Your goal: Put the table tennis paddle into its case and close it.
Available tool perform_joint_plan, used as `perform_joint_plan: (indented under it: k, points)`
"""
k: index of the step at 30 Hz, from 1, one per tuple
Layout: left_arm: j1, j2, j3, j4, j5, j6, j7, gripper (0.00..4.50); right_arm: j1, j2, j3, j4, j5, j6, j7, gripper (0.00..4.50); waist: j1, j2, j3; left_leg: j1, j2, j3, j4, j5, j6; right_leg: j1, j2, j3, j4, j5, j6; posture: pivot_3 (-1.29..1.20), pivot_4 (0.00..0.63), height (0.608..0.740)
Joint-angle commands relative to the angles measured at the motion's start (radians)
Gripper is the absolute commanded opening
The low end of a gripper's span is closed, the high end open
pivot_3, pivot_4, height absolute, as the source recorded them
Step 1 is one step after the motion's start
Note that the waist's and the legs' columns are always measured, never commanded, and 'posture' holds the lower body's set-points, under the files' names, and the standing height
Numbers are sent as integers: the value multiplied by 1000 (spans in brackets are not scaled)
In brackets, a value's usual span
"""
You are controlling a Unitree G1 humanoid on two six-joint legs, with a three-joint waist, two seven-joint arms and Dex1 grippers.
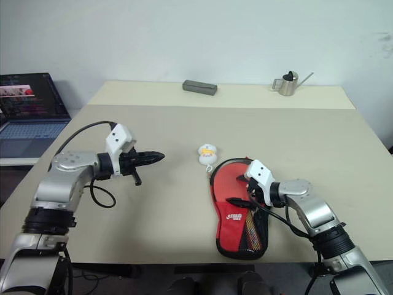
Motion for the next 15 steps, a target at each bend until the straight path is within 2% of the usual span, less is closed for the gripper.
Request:
perform_joint_plan:
  k: [1,7,10,15]
  points:
    - [-21,-16,-12,-30,13,11,28,0,29,-11,12,40,-51,-13,10,4476,0,-1,0,1,0,0,0,0,0,1,0,0,0,0,0,0,150,740]
    - [-41,-88,-30,-46,5,121,102,0,32,3,13,33,-55,-10,10,4476,1,-2,-1,4,0,-1,0,0,0,5,0,-1,0,0,0,0,150,740]
    - [-42,-126,-33,-57,-8,147,112,576,34,7,13,27,-58,-4,11,4500,0,-3,-2,4,0,-1,0,0,0,5,0,-1,0,0,0,0,150,740]
    - [-50,-196,-44,-43,5,131,152,2382,35,10,13,20,-64,3,18,4500,1,-3,-2,4,0,-1,0,0,0,5,0,0,0,0,0,0,150,740]
